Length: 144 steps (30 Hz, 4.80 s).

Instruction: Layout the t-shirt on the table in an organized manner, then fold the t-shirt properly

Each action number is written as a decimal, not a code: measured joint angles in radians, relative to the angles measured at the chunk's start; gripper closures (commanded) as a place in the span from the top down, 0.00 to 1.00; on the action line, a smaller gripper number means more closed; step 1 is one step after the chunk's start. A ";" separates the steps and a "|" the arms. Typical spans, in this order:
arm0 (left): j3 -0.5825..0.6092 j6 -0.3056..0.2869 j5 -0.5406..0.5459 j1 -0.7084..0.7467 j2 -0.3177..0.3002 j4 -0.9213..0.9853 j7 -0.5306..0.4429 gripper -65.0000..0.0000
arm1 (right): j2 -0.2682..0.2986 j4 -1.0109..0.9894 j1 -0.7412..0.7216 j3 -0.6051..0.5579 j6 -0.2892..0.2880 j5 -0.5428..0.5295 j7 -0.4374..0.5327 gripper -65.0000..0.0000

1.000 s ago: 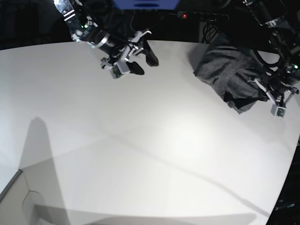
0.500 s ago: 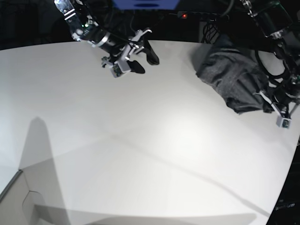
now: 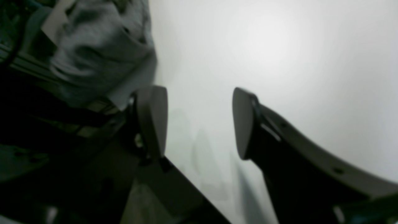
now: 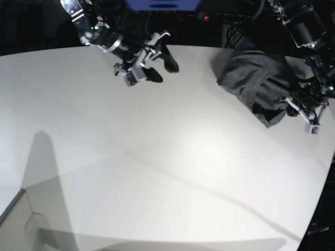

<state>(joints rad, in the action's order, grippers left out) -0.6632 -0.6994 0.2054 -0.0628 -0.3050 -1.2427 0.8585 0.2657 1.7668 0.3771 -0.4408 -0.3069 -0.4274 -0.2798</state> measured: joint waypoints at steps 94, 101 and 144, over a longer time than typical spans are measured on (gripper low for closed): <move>0.037 -0.001 -0.092 -0.099 0.072 -0.261 0.169 0.00 | 0.000 0.051 0.039 0.001 -0.002 0.000 -0.005 0.52; 0.037 -0.001 -0.090 -0.101 0.056 -0.261 0.170 0.00 | 0.000 0.051 0.039 0.001 -0.001 0.000 -0.005 0.52; 0.038 -0.001 -0.165 -0.220 -0.046 0.113 0.023 0.01 | 0.000 0.051 0.039 0.000 -0.002 0.000 -0.005 0.52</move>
<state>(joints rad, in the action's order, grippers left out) -0.6250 -0.7002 0.0406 -0.2832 -0.3511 -1.1297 0.8814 0.2661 1.8175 0.4164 -0.4408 -0.3084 -0.4271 -0.2844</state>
